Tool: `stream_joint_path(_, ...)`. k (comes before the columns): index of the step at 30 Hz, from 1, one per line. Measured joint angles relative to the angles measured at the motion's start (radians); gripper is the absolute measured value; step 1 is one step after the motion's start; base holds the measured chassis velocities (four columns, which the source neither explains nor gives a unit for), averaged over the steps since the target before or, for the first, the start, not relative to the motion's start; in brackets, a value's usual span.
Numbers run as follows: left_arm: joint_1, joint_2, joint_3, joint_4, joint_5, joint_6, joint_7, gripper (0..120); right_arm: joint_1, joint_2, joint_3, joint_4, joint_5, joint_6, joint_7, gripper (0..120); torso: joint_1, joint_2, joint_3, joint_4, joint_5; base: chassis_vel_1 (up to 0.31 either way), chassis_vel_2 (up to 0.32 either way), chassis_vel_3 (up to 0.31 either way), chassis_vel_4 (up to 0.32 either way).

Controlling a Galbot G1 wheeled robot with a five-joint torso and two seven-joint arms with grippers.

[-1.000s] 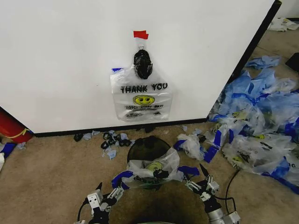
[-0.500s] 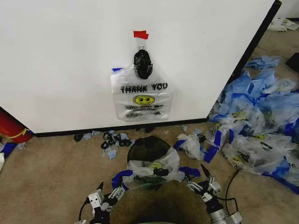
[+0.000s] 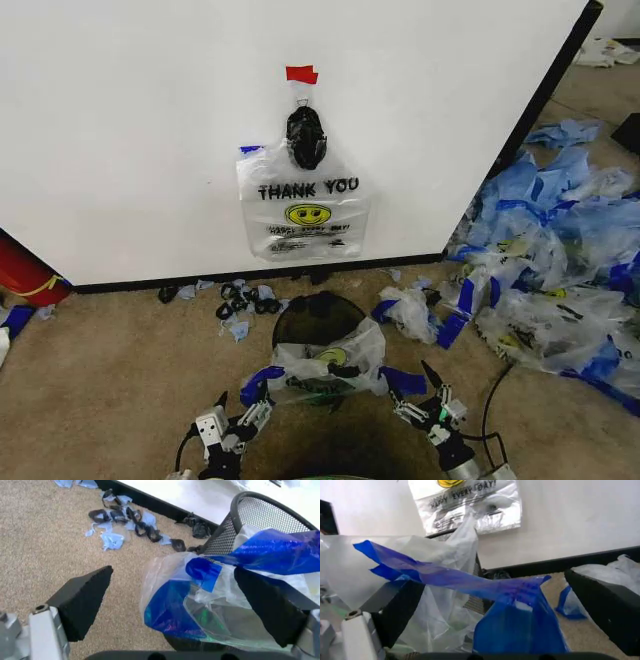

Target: Pick up the garbage bag from the wall and place it over the trash bin.

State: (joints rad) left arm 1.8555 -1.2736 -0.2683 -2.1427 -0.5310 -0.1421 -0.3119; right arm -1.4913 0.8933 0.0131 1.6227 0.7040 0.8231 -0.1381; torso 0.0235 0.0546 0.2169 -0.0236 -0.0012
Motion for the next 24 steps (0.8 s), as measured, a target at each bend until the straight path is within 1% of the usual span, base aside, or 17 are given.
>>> stream_joint_path(12,-0.010,0.004,-0.001,0.007,-0.011,0.002,0.000,96,-0.001,-0.010,0.011,-0.003,0.010,0.000,-0.005,100,0.000,0.000,0.000,0.0000,0.0000,0.000,0.000,0.000,0.000)
stream_joint_path(21,-0.023,0.009,0.000,-0.004,-0.025,0.025,-0.002,96,-0.005,-0.033,0.010,-0.010,0.029,-0.001,-0.063,100,0.000,0.000,0.000,-0.0001,0.0001,0.000,0.000,0.000,0.000)
stream_joint_path(24,-0.026,0.009,0.000,-0.011,-0.029,0.029,-0.002,96,-0.004,-0.055,0.003,-0.011,0.032,-0.001,-0.085,100,0.000,0.000,0.000,0.0000,0.0001,0.000,0.000,0.000,0.000)
